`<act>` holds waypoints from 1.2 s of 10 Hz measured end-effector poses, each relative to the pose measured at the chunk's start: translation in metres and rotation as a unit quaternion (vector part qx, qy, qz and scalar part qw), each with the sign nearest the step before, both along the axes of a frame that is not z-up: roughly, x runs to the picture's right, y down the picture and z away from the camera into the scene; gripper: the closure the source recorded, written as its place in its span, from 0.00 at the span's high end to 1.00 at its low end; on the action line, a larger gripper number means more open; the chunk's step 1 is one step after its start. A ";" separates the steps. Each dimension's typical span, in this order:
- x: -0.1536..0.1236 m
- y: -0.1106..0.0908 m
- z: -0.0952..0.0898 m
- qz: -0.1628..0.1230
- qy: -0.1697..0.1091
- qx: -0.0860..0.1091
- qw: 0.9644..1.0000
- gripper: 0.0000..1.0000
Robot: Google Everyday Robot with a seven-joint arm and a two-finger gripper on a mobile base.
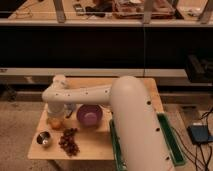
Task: Place apple in red bowl
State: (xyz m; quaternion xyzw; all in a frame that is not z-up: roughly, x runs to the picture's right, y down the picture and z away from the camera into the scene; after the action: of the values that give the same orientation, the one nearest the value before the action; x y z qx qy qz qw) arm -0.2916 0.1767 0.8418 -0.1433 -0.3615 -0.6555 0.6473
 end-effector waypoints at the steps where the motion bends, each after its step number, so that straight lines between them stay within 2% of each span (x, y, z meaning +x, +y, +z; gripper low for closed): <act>1: 0.001 0.002 0.000 0.002 -0.003 -0.002 1.000 0.11; 2: 0.003 0.003 -0.002 0.003 -0.007 -0.002 1.000 0.03; 3: 0.004 0.000 -0.007 0.003 -0.010 -0.002 1.000 0.00; 6: 0.018 -0.038 -0.042 0.018 -0.025 0.012 0.999 0.00; 8: 0.034 -0.083 -0.076 0.032 -0.032 0.024 0.999 0.00; 9: 0.044 -0.102 -0.086 0.040 -0.032 0.027 0.998 0.00; 10: 0.061 -0.131 -0.096 0.055 -0.030 0.031 0.998 0.00; 12: 0.094 -0.185 -0.103 0.078 -0.019 0.043 0.996 0.00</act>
State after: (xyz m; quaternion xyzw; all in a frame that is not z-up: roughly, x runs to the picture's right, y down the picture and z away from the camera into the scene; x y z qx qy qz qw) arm -0.1975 -0.0083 0.7391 -0.0739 -0.3552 -0.6207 0.6950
